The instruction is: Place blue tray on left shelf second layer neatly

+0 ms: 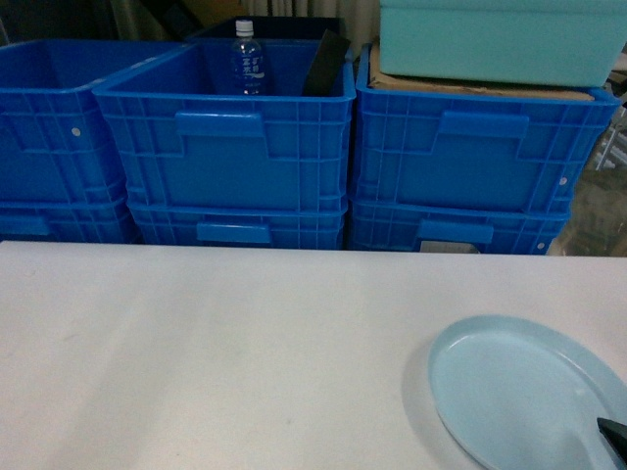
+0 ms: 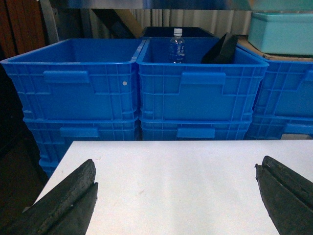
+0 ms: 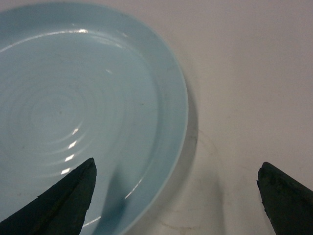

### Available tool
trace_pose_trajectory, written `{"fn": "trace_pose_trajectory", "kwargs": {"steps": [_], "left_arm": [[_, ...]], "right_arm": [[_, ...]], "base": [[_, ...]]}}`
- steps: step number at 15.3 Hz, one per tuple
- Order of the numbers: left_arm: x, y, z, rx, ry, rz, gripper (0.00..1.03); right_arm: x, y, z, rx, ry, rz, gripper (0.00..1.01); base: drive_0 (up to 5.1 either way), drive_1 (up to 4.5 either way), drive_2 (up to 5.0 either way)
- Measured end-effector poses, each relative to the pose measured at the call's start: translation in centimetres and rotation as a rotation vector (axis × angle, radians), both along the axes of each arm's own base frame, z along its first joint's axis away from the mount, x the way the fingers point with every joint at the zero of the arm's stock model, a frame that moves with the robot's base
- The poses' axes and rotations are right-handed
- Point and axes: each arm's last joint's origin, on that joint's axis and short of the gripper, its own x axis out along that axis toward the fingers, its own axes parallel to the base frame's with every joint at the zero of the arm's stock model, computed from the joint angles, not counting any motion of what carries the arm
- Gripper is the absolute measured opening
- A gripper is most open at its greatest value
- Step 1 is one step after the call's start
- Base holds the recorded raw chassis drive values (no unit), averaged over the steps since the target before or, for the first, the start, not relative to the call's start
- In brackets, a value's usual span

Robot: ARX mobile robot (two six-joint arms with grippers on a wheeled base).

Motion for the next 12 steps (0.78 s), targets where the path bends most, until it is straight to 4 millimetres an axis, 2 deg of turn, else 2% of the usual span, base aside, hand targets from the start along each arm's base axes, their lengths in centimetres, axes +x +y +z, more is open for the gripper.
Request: {"fn": "trace_pose_trajectory", "kwargs": {"steps": [2, 6, 12], "left_arm": [[0.0, 0.0, 0.0, 0.0, 0.0, 0.0, 0.98], [0.0, 0.0, 0.0, 0.0, 0.0, 0.0, 0.98], [0.0, 0.0, 0.0, 0.0, 0.0, 0.0, 0.98]], "right_arm": [[0.3, 0.3, 0.1, -0.004, -0.025, 0.011, 0.98], [1.0, 1.2, -1.5, 0.008, -0.008, 0.019, 0.98], [3.1, 1.6, -1.9, 0.041, -0.004, 0.01, 0.98]], "base": [[0.0, 0.0, 0.0], [0.0, 0.0, 0.0], [0.0, 0.0, 0.0]]}}
